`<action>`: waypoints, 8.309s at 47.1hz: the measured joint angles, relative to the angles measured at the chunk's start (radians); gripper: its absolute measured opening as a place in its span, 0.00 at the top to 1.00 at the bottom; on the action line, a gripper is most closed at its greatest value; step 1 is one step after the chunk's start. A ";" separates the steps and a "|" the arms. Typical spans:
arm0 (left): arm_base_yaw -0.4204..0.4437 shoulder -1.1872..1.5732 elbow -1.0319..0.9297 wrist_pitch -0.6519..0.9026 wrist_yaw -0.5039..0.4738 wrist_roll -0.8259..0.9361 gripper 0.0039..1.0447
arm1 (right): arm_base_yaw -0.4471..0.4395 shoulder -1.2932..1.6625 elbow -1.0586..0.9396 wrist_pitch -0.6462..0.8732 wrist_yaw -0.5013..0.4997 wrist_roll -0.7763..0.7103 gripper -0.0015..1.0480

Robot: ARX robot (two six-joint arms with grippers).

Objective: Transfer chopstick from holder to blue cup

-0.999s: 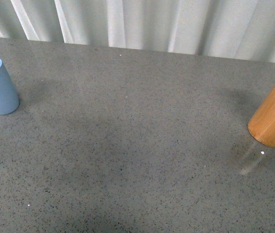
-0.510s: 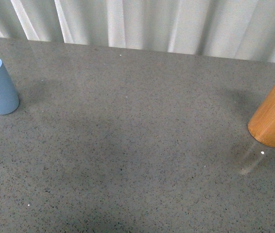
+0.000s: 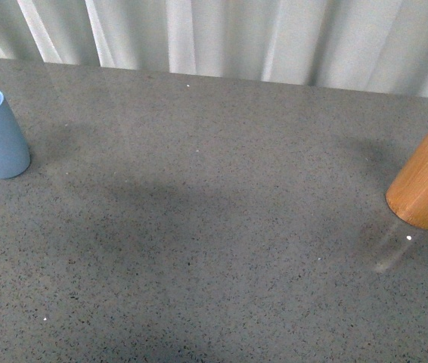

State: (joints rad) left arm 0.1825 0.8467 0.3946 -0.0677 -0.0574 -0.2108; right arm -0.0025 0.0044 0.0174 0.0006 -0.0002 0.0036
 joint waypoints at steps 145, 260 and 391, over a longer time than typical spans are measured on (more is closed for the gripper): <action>-0.473 0.911 0.756 -0.293 -0.008 -0.054 0.97 | 0.000 0.000 0.000 0.000 0.000 0.000 0.10; -0.677 1.010 0.880 -0.242 -0.109 -0.117 0.07 | 0.000 0.000 0.000 0.000 0.000 0.000 0.10; -0.185 -0.766 -0.376 0.119 0.057 0.204 0.97 | 0.000 0.000 0.000 0.000 0.000 0.000 0.10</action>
State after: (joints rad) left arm -0.0021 0.0807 0.0189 0.0517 -0.0006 -0.0063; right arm -0.0025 0.0044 0.0174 0.0006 -0.0006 0.0036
